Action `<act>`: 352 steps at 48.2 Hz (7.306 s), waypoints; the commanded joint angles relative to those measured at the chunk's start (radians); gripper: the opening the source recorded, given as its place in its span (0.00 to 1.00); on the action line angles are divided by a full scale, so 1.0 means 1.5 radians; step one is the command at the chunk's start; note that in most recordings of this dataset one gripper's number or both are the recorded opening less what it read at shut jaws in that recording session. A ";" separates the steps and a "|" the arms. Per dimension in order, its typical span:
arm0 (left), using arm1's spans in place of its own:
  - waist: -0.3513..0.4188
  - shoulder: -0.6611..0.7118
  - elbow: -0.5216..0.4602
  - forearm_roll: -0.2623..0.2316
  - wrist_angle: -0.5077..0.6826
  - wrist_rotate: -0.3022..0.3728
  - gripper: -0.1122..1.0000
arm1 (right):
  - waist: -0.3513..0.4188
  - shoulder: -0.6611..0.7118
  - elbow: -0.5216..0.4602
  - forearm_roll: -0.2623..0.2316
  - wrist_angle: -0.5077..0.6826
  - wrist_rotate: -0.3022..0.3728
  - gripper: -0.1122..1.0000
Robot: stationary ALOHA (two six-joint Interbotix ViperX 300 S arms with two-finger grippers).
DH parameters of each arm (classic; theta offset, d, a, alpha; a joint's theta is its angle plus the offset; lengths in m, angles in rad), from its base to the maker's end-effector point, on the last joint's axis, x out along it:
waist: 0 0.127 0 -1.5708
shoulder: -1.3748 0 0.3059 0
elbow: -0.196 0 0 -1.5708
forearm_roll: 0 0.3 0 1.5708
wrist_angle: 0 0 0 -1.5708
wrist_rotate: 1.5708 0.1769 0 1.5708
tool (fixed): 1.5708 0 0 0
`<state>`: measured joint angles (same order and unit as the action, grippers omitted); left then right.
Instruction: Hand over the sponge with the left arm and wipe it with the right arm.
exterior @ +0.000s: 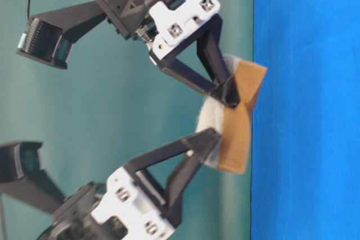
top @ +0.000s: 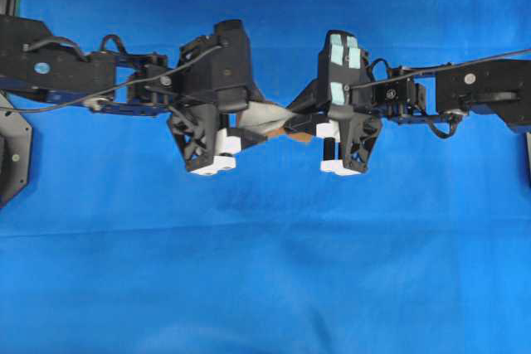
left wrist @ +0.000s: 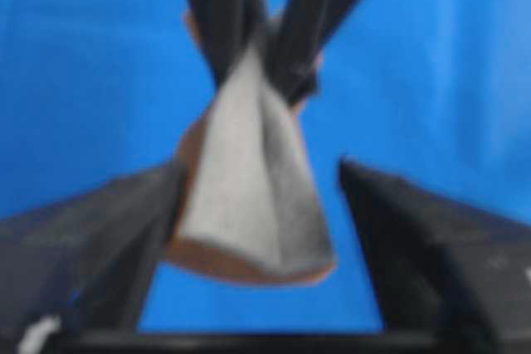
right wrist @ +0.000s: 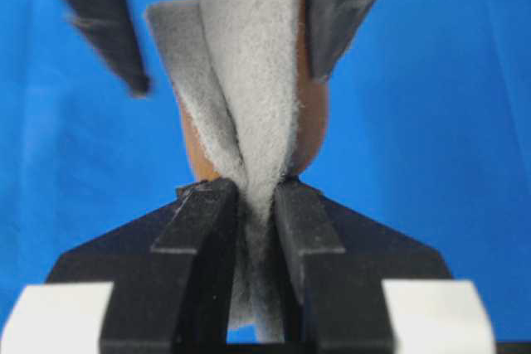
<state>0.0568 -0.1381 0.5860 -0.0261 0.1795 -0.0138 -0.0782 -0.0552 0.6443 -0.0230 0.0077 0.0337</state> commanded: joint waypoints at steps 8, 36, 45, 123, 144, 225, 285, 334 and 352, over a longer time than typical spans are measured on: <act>-0.008 -0.100 0.054 0.000 -0.045 0.000 0.84 | -0.002 -0.028 -0.002 -0.002 0.009 0.000 0.27; -0.014 -0.270 0.205 0.000 -0.151 -0.002 0.84 | -0.001 -0.028 -0.003 -0.001 0.016 0.005 0.27; -0.015 -0.269 0.205 0.000 -0.151 -0.002 0.84 | 0.000 -0.002 0.000 0.002 0.015 0.011 0.27; -0.015 -0.270 0.211 0.001 -0.150 -0.001 0.84 | -0.087 0.148 0.042 0.005 -0.052 0.029 0.27; -0.014 -0.270 0.212 0.000 -0.151 -0.002 0.84 | 0.129 0.148 0.028 0.025 -0.051 0.118 0.27; -0.014 -0.267 0.211 0.001 -0.147 0.000 0.84 | 0.139 0.121 0.035 -0.055 -0.040 0.194 0.27; -0.014 -0.272 0.215 0.000 -0.145 0.000 0.84 | -0.065 0.139 0.041 -0.168 -0.018 0.204 0.27; -0.014 -0.271 0.215 0.000 -0.145 0.001 0.84 | -0.045 0.088 0.034 -0.186 -0.004 0.186 0.76; -0.014 -0.272 0.215 0.000 -0.145 0.002 0.84 | -0.005 -0.057 0.033 -0.188 0.083 0.168 0.76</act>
<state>0.0368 -0.5369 0.9189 -0.0261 -0.0353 -0.0123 -0.0982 -0.0721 0.7087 -0.3022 0.1058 0.2899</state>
